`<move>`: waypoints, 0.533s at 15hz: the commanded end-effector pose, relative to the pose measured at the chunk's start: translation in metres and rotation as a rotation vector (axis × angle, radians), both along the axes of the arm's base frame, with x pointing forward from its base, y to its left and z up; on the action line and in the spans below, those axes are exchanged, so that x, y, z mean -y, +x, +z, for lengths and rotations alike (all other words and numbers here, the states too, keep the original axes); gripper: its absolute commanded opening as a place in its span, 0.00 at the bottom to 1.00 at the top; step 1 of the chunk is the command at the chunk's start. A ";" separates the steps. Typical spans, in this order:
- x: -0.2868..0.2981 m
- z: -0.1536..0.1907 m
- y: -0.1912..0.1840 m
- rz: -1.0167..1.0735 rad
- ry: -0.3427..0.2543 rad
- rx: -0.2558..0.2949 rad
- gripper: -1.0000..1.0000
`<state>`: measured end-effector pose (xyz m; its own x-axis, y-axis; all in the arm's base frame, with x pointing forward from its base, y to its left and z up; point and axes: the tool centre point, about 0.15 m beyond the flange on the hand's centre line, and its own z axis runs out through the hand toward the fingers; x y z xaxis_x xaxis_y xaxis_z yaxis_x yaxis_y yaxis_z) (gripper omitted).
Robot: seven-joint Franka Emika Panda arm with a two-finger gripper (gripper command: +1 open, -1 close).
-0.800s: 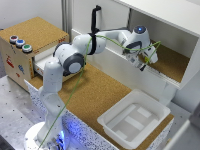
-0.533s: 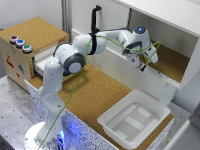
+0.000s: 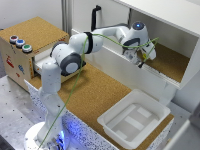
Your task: Place the yellow object inside the box
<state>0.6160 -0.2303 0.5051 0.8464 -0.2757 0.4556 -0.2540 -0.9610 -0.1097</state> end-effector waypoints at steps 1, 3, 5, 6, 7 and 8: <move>0.012 -0.027 -0.060 -0.066 0.029 -0.038 0.00; 0.026 -0.044 -0.087 -0.098 0.045 -0.096 0.00; 0.037 -0.050 -0.105 -0.117 0.043 -0.115 0.00; 0.045 -0.055 -0.115 -0.125 0.039 -0.123 0.00; 0.054 -0.058 -0.123 -0.130 0.032 -0.130 0.00; 0.064 -0.063 -0.135 -0.123 0.013 -0.141 0.00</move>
